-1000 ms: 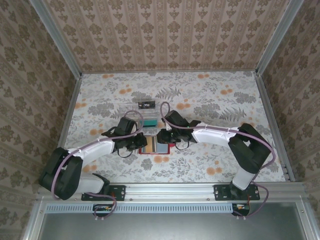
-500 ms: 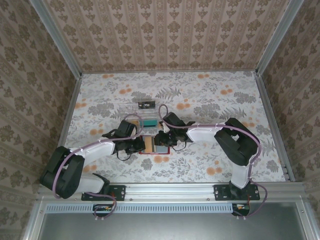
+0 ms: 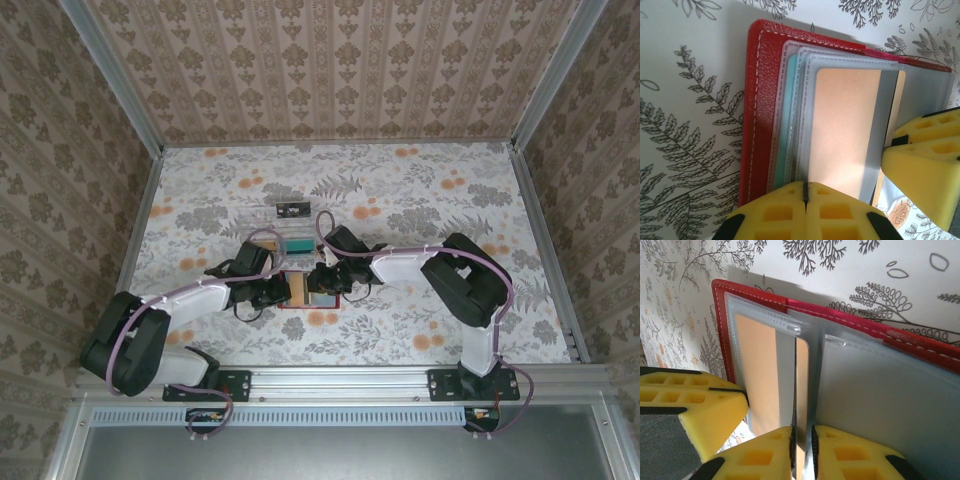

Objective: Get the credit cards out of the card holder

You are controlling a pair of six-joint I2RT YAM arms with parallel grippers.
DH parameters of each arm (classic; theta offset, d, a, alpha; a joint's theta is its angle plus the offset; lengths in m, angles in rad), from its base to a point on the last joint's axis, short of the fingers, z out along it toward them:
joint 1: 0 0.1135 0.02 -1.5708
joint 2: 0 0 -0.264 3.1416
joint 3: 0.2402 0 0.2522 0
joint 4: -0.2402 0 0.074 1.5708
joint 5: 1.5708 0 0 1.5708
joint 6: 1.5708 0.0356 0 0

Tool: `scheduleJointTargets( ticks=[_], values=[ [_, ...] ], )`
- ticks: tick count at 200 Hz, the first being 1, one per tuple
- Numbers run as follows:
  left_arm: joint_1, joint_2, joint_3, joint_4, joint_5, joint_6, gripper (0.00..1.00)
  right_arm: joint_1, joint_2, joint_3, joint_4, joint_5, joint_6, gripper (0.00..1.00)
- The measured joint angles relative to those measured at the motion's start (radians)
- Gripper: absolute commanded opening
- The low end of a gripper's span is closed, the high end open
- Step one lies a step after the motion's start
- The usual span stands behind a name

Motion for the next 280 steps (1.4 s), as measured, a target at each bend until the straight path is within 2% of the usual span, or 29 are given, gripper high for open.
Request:
scheduleJointTargets(
  ticks=[20, 109, 120, 137, 170, 199, 231, 280],
  values=[
    [0.0, 0.0, 0.0, 0.001, 0.0, -0.003, 0.0, 0.0, 0.0, 0.0, 0.001, -0.003, 0.01, 0.0],
    [0.018, 0.0, 0.0, 0.0, 0.0, -0.003, 0.0, -0.05, -0.033, -0.05, 0.016, -0.019, 0.01, 0.0],
    [0.02, 0.0, 0.0, 0.0, 0.0, -0.003, 0.0, -0.053, -0.034, -0.05, 0.018, -0.023, 0.01, 0.15],
    [0.019, 0.0, 0.0, 0.0, 0.0, -0.003, 0.0, -0.056, -0.034, -0.05, 0.018, -0.025, 0.011, 0.26],
    [0.022, 0.01, 0.0, 0.005, 0.008, -0.002, 0.0, -0.056, -0.032, -0.05, 0.033, -0.031, 0.01, 0.28],
    [0.025, 0.011, 0.0, 0.008, 0.018, -0.002, 0.0, -0.056, -0.021, -0.043, 0.041, -0.042, 0.01, 0.22],
    [0.025, 0.011, 0.0, 0.008, 0.018, -0.002, 0.0, -0.056, -0.011, -0.042, 0.043, -0.045, 0.009, 0.04],
    [0.034, 0.01, 0.0, 0.008, 0.023, -0.002, 0.0, -0.08, -0.037, -0.066, 0.043, -0.051, -0.004, 0.0]
  ],
)
